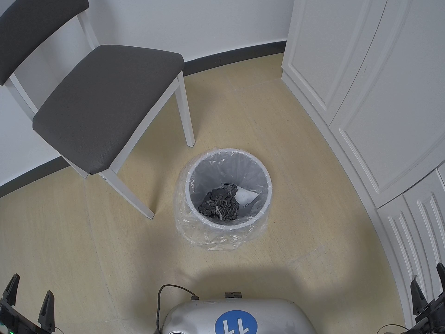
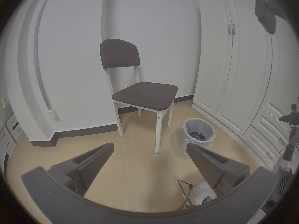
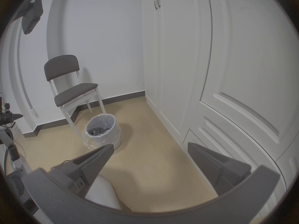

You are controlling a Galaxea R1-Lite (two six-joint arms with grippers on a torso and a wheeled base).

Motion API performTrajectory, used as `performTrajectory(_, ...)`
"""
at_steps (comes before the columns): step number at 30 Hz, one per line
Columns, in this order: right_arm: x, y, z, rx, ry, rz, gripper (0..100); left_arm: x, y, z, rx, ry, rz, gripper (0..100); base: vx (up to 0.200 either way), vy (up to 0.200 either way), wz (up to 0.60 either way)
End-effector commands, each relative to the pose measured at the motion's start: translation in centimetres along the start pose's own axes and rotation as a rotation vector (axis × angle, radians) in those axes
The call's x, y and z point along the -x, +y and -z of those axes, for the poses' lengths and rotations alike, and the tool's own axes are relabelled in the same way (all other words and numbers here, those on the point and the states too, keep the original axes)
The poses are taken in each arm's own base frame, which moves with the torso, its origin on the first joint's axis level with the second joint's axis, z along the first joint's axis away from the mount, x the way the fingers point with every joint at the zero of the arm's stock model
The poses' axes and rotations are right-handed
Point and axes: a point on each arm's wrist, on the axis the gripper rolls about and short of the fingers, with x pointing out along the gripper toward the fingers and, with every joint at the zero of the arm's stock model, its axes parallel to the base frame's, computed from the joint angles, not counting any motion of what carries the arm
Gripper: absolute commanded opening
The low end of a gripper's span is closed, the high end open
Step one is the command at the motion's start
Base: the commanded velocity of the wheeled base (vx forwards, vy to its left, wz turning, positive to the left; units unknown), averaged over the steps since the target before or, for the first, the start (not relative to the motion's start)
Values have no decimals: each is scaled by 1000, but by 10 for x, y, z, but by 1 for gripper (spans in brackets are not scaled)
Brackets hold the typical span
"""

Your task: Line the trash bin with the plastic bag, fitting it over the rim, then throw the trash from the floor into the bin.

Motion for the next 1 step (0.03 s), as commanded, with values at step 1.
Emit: performTrajectory(1,0,0,5,-1,1,0,100,0,0,5,0,4,0,100,0,0,0)
